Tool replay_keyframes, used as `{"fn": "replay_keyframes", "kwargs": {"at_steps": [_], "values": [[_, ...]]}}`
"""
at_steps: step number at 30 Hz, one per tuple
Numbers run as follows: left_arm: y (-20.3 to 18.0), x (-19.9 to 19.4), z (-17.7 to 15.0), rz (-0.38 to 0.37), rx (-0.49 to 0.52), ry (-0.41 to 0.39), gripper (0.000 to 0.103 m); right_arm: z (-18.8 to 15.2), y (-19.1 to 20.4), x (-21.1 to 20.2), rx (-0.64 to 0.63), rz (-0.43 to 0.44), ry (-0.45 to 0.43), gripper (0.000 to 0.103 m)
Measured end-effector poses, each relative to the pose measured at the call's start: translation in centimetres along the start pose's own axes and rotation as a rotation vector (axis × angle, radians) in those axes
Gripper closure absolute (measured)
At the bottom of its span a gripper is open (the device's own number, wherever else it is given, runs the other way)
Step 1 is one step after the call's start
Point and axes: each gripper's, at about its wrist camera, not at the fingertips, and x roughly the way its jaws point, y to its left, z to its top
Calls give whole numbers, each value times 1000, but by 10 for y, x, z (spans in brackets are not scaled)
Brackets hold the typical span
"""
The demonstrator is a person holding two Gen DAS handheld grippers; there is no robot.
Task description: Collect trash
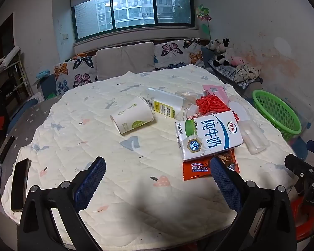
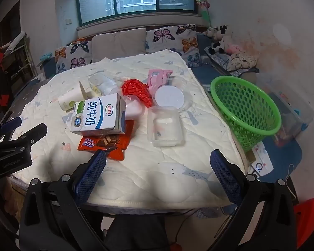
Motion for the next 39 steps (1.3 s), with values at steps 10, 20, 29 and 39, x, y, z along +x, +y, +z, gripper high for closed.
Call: {"fn": "replay_keyframes", "kwargs": {"at_steps": [10,20,29,39], "values": [[1,0,0,-3,-2,7,6,-1,-3,0,9,4,1,4],[-2,-2,1,-1,2,6,6,-1,-3,3,11,-6,8,4],[-4,5,2,-5,11,8,6,0,-3,3,12,-6,8,4],[-5,4,3,-5,12,8,6,0,-3,3,11,-6,8,4]]}}
